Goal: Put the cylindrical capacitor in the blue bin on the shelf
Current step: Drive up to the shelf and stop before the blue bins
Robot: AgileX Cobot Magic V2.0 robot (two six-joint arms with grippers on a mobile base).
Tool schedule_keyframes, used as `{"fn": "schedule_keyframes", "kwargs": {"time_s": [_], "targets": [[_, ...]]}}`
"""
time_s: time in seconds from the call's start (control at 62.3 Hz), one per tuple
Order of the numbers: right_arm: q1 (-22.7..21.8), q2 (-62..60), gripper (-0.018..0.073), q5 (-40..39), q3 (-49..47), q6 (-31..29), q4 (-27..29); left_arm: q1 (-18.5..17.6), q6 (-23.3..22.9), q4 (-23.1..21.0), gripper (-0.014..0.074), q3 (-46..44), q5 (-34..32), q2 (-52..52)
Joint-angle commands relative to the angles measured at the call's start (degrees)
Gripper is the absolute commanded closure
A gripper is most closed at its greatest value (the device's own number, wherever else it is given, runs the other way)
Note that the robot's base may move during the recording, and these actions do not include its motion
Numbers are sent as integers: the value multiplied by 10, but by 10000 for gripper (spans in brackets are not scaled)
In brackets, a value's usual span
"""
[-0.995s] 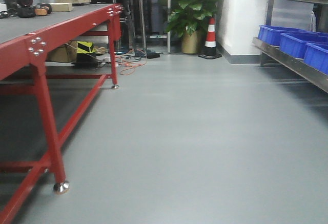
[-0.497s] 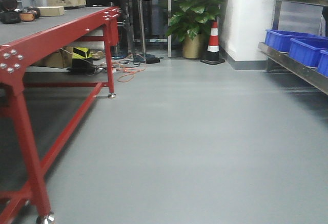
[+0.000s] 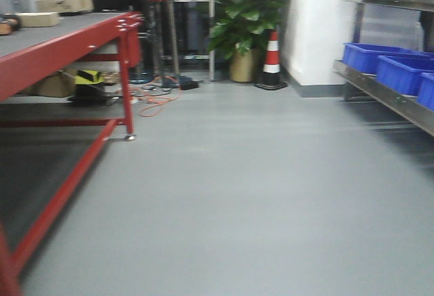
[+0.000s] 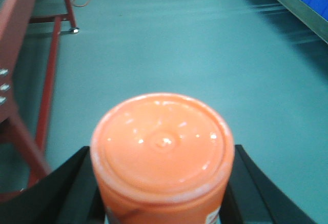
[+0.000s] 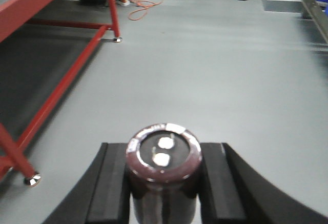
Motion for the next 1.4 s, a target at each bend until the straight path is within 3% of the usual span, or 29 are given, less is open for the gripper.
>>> {"fn": "schedule_keyframes", "kwargs": {"time_s": [0.0, 1.38], "targets": [[1, -1, 713, -15, -5, -3, 0, -1, -5, -3, 708, -1, -10, -3], [1, -1, 713, -15, -5, -3, 0, -1, -5, -3, 708, -1, -10, -3]]}}
